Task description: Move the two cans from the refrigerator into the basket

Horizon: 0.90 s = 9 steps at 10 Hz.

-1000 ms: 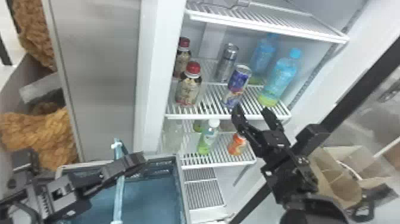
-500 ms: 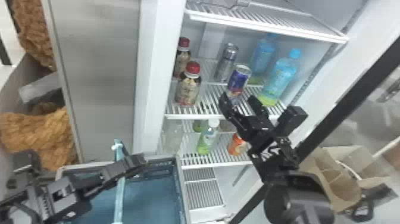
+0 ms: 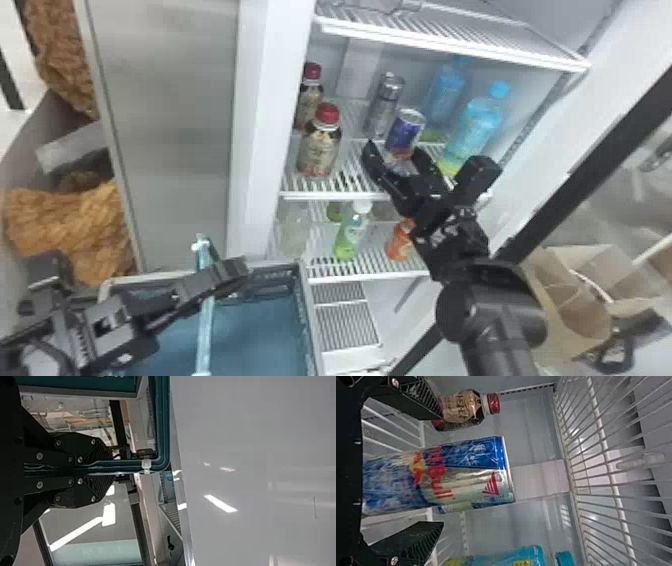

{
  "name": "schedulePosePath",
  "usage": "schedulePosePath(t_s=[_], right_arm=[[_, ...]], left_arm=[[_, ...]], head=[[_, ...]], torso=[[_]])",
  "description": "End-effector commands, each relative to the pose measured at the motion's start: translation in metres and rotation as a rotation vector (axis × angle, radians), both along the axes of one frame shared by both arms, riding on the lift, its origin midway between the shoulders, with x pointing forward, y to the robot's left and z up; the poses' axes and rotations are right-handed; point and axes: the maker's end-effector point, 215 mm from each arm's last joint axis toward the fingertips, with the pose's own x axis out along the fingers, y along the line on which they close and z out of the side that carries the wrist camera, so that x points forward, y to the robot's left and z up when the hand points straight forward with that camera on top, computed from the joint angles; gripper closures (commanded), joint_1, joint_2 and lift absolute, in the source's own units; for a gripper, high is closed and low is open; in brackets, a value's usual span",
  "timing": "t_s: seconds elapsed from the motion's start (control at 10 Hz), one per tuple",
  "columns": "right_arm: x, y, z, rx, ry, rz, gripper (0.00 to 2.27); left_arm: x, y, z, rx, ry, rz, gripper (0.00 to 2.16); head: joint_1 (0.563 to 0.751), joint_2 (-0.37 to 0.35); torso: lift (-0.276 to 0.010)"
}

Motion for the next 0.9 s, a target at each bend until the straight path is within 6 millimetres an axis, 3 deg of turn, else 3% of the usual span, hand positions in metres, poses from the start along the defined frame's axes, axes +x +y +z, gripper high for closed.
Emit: schedulePosePath(t_s=[0.0,0.3,0.5,0.7,0.8], right_arm=[[0.007,-0.001,-0.002,-0.002,0.011,0.001,0.09],[0.013,-0.003,-0.004,-0.003,0.023,0.001,0.19],[0.015,-0.003,-0.008,-0.008,0.043,0.005,0.85],[0.013,-0.004,0.001,-0.049,0.022,-0.003,1.22],[0.011,-0.004,0.007,-0.058,0.006,-0.005,1.26]], left_arm=[[-0.001,0.000,-0.002,0.000,0.005,0.000,1.19],[-0.001,0.000,-0.002,-0.001,0.006,0.003,1.19],[-0.001,0.000,-0.002,-0.001,0.006,0.003,1.19],[-0.001,0.000,-0.002,-0.001,0.006,0.003,1.19],[-0.002,0.000,-0.003,-0.001,0.008,0.003,1.19]], head=[[0.695,-0.323],[0.695,-0.321],[0.695,-0.321],[0.695,-0.321],[0.695,-0.321]], torso=[[-0.031],[-0.031],[-0.031],[-0.031],[-0.031]])
